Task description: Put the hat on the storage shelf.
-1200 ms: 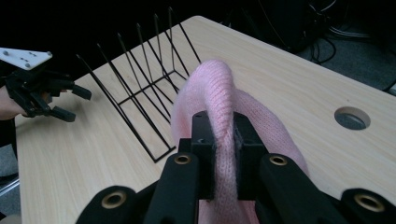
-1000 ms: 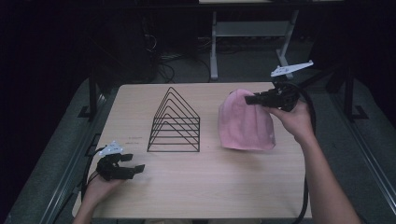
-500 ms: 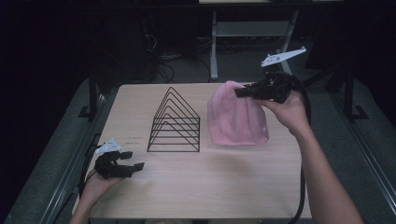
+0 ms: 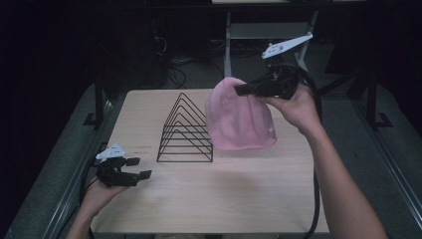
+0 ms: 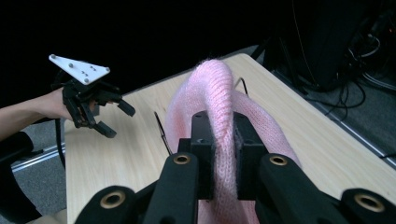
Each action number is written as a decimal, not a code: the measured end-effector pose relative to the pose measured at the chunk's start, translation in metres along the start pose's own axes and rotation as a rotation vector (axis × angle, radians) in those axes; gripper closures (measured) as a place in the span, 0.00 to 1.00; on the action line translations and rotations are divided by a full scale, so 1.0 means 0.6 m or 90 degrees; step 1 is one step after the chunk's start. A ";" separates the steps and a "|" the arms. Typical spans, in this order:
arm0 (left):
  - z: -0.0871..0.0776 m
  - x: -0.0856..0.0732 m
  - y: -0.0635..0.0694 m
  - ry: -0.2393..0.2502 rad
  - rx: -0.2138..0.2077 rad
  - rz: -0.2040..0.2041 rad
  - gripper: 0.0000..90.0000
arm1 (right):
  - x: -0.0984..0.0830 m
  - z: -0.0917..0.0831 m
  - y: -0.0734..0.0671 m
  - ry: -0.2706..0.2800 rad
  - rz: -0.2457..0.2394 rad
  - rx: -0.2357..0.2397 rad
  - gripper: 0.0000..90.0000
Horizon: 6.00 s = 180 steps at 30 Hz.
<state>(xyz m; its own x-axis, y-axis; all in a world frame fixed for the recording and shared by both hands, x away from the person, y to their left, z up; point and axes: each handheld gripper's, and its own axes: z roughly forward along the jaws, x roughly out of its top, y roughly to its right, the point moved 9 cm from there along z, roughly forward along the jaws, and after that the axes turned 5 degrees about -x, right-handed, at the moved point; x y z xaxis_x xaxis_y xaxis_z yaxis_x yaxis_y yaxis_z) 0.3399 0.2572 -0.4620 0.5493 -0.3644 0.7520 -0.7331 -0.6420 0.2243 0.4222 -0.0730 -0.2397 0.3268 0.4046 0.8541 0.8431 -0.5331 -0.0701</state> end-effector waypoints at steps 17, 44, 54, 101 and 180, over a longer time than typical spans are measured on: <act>-0.026 0.080 0.027 0.021 -0.043 0.042 0.27 | 0.092 0.026 -0.056 0.029 -0.045 0.043 0.91; -0.062 0.191 0.047 0.058 -0.093 0.085 0.27 | 0.156 0.101 -0.103 0.036 -0.076 0.082 0.90; -0.061 0.217 0.050 0.076 -0.135 0.068 0.30 | 0.181 0.130 -0.124 0.045 -0.086 0.096 0.90; 0.015 0.261 -0.030 0.043 -0.073 0.093 0.91 | 0.136 0.177 -0.012 0.060 -0.061 0.045 0.90; 0.081 0.082 -0.072 -0.182 -0.008 0.161 0.92 | -0.053 0.257 -0.082 -0.099 -0.056 0.167 0.87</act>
<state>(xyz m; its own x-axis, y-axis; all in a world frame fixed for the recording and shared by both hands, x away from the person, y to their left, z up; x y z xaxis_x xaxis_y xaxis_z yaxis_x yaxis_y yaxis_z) 0.4181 0.2342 -0.4647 0.4386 -0.6850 0.5818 -0.8637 -0.5003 0.0620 0.4364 0.0549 -0.3430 0.2917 0.5604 0.7752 0.9459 -0.2893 -0.1468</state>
